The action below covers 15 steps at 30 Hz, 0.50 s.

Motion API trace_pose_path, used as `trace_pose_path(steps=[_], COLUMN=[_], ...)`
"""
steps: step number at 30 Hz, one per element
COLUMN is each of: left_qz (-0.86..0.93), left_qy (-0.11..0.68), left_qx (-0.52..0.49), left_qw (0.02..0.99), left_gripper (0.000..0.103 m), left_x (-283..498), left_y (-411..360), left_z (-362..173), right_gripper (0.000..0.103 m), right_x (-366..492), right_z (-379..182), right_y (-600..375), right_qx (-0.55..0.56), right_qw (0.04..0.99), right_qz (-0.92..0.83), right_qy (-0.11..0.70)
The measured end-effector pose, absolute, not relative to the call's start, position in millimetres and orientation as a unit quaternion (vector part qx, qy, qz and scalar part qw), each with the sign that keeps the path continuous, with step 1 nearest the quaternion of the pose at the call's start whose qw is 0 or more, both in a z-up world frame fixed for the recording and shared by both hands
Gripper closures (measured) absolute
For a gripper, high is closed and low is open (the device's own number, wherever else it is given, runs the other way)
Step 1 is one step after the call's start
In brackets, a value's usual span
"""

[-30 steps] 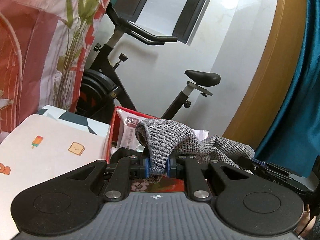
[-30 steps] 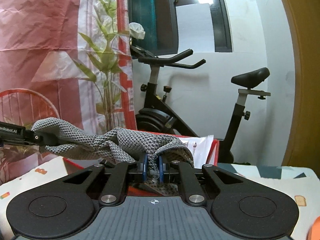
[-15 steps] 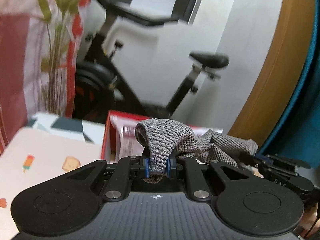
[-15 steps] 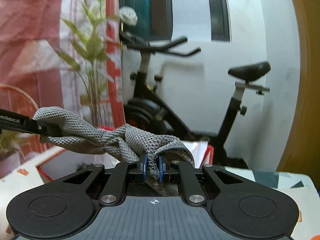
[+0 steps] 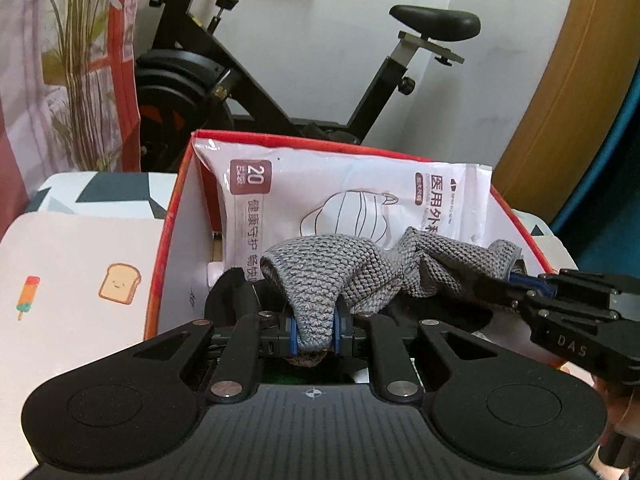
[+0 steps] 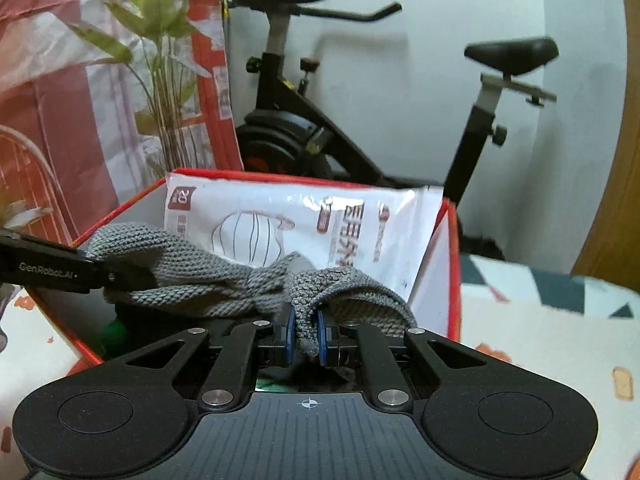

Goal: Organize soft objects
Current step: 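Lower the grey towel into the box and open both grippers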

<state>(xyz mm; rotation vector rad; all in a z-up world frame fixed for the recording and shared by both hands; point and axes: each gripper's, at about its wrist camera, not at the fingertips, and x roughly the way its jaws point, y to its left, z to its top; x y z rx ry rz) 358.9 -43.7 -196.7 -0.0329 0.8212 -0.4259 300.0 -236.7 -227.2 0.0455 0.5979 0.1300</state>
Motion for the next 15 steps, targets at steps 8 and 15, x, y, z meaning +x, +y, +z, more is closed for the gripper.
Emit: trace_pose_path(steps=[8, 15], left_qz=[-0.188, -0.197], left_qy=[0.411, 0.383], left_qx=[-0.023, 0.006], left_qw=[0.892, 0.902], left_gripper=[0.086, 0.073], left_x=[372.2, 362.1], left_y=[-43.2, -47.6], left_z=[-210.8, -201.6], right_gripper=[0.092, 0.091], right_x=[308.6, 307.2], right_z=[-236.0, -236.2], right_y=[-233.6, -244.7], right_qx=[0.046, 0.079], right_qw=[0.943, 0.939], right_qz=[0.066, 0.049], right_qy=[0.322, 0.332])
